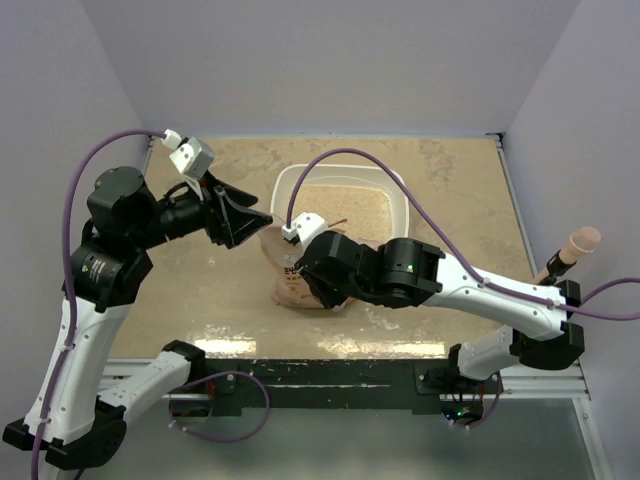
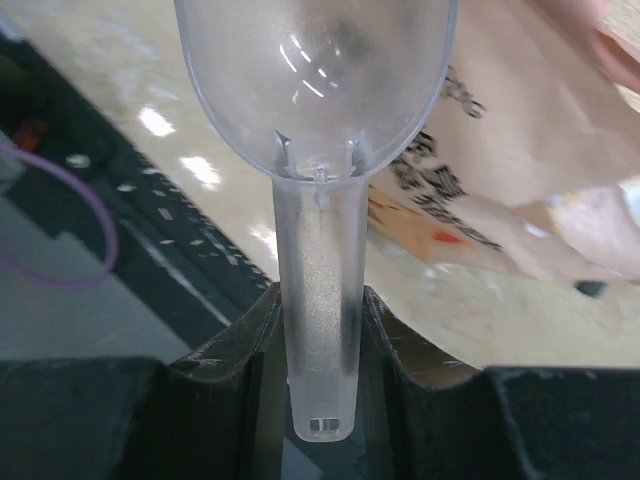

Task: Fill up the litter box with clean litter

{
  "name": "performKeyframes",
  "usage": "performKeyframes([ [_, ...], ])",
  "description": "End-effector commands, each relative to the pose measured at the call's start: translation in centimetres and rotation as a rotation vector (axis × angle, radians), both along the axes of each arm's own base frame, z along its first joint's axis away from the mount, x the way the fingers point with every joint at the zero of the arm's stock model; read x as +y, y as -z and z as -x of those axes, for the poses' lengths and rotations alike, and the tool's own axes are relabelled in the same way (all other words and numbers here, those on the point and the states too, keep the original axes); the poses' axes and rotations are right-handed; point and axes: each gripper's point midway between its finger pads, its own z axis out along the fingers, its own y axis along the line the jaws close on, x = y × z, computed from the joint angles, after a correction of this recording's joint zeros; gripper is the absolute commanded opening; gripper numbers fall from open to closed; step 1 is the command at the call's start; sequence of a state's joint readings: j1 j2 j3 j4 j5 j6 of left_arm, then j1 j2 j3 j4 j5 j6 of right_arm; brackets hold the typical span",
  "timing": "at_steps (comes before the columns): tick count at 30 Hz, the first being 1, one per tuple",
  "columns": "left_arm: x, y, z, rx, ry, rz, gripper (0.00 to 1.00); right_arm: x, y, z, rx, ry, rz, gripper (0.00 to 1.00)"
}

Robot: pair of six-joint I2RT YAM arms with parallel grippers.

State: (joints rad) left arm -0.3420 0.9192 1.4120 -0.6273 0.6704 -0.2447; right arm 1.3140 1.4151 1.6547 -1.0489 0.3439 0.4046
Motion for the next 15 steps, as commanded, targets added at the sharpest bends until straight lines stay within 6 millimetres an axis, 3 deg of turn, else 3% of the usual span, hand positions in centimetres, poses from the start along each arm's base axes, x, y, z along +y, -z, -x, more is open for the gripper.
performKeyframes([
  [1,0.9,-1.5,2.0,0.045,-0.042,0.042,0.63,-5.0,-3.1,-2.5,-0.131,0.170,0.046,0.00],
  [7,1.8,-0.3,2.2,0.160,-0.118,0.031,0.63,-7.2,-4.9,-1.8,-0.147,0.154,0.025,0.00],
  [15,1.2,1.2,1.7,0.310,-0.104,-0.022,0.61,-6.6,-4.7,-0.5,-0.144,0.010,0.050,0.00],
])
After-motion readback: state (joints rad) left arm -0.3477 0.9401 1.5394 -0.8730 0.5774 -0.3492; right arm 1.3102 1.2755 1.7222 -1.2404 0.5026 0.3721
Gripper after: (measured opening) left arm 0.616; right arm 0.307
